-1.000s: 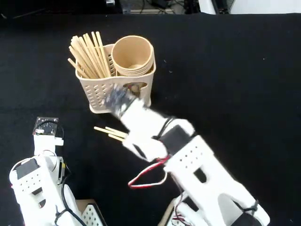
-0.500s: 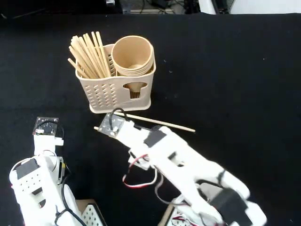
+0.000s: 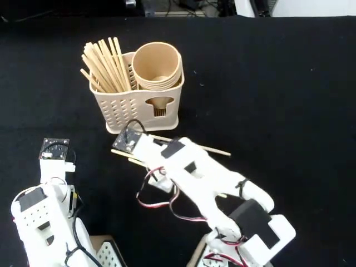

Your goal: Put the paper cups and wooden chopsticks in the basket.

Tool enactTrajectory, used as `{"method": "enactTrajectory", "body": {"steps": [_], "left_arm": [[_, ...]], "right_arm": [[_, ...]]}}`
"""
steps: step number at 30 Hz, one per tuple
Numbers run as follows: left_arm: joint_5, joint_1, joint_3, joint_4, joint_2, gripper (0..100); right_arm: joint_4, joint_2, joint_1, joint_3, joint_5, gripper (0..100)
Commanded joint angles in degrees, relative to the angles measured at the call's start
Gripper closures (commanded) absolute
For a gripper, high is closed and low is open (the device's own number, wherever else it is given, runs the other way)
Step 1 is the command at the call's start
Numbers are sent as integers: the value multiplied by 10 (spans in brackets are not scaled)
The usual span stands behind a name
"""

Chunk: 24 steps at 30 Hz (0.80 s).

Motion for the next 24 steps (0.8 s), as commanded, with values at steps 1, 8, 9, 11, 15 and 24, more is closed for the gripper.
{"method": "enactTrajectory", "body": {"steps": [1,8,9,11,15,24], "left_arm": [[-7,8,1,-6,-2,855],[-7,8,1,-6,-2,855],[-7,8,1,-6,-2,855],[-7,8,1,-6,-2,855],[-7,8,1,-6,-2,855],[-7,8,1,-6,-2,855]], "right_arm": [[1,5,4,-16,34,991],[27,-15,6,-19,36,986],[34,-30,6,-19,36,986],[53,-67,6,-20,36,986],[92,-170,4,-20,36,986],[155,-336,4,-17,34,986]]}}
